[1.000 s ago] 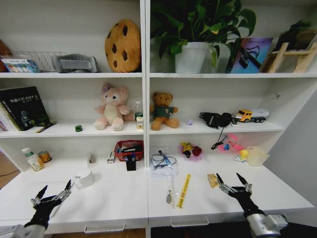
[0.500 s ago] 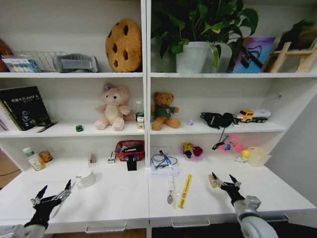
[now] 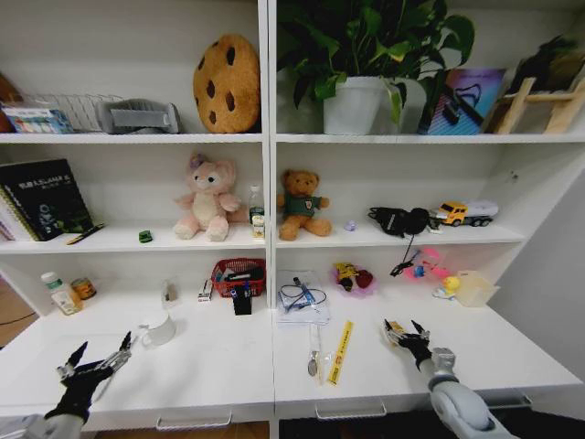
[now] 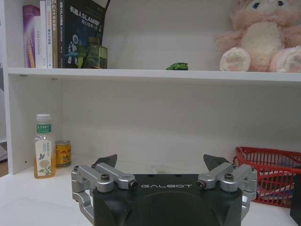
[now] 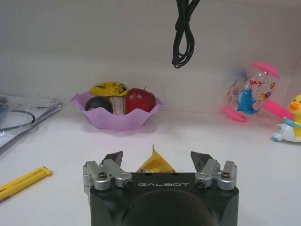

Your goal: Organize the objects on the table.

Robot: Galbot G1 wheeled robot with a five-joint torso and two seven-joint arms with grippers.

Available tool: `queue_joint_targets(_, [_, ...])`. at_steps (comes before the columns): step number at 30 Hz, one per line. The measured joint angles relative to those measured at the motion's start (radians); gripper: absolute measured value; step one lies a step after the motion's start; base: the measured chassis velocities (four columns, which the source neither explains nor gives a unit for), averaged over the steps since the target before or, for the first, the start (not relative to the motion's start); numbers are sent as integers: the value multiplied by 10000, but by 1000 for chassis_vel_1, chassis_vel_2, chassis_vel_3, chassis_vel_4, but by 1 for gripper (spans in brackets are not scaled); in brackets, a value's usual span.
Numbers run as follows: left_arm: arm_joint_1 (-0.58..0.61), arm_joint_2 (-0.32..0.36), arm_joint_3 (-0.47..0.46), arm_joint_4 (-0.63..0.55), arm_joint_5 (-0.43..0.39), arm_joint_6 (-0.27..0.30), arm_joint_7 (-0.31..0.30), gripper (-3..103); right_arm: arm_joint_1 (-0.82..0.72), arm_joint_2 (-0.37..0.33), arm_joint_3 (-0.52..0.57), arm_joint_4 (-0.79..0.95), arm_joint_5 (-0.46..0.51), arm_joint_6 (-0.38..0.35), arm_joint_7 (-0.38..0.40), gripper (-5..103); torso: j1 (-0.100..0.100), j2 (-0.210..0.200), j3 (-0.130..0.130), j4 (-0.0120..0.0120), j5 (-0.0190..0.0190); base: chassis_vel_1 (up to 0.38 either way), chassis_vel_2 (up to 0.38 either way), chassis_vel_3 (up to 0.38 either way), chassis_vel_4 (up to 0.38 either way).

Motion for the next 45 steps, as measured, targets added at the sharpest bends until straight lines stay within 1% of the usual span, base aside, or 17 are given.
queue_joint_targets(1, [0,0,0,0,0,0,0,100,107,19,-95,-67,-34,-23,23,75,0,1,0,0,-2,0,0,0,0])
queue_joint_targets(3, [0,0,0,0,0,0,0,100,189,40,-166,-122,-46,-59,63,75,0,0,0,1,-3,0,0,0,0])
queue_joint_targets(7, [0,0,0,0,0,0,0,100,302,70,-273,-275,-74,-91,149,54,0,0,-1,0,-2,0,0,0,0])
queue_joint_targets(11, [0,0,0,0,0,0,0,100,302,76,-274,-296,-74,-85,161,48,0,0,-1,0,-2,0,0,0,0])
queue_joint_targets(14, [-1,0,0,0,0,0,-1,100,302,87,-274,-314,-78,-53,169,32,0,0,-1,0,-2,0,0,0,0])
queue_joint_targets(15, [-1,0,0,0,0,0,-1,100,302,87,-274,-314,-78,-53,169,32,0,0,-1,0,-2,0,0,0,0])
queue_joint_targets(18, [0,0,0,0,0,0,0,100,289,111,-256,-317,-90,-13,172,15,0,1,-1,0,-2,0,0,0,0])
queue_joint_targets(19, [0,0,0,0,0,0,0,100,289,111,-256,-317,-90,-13,172,15,0,1,-1,0,-2,0,0,0,0])
queue_joint_targets(21, [0,0,0,0,0,0,0,100,258,129,-234,-288,-98,5,171,4,0,0,0,0,-2,0,0,0,0])
queue_joint_targets(26, [0,0,0,0,0,0,0,100,220,142,-65,61,-166,79,187,0,0,1,-1,0,-2,0,0,0,0])
queue_joint_targets(32, [0,0,0,0,0,0,-1,100,1446,-112,-375,-49,-208,277,151,0,-1,0,0,-2,-4,0,0,0,0])
queue_joint_targets(35, [0,0,1,0,0,0,0,100,2560,-174,-1009,-638,-125,352,133,0,-1,0,-1,0,-3,0,0,0,0])
queue_joint_targets(37, [1,0,0,0,0,0,-1,100,3994,-209,-2154,-1599,-61,539,34,0,0,0,0,6,1,0,0,0,0])
queue_joint_targets(38, [1,0,0,0,0,0,-1,100,3994,-209,-2154,-1599,-61,539,34,0,0,0,0,6,1,0,0,0,0])
queue_joint_targets(39, [0,0,1,0,0,0,3,100,4602,-186,-2722,-2024,-73,631,-17,0,0,-1,0,5,-2,0,0,0,0])
queue_joint_targets(40, [0,0,0,0,0,0,-2,100,5455,-101,-3489,-2637,-73,703,-75,0,0,-1,1,3,1,0,0,0,0])
queue_joint_targets(45, [-1,0,0,0,0,0,0,100,7432,304,-4871,-4336,-220,998,-150,0,0,0,0,7,-10,0,0,0,0])
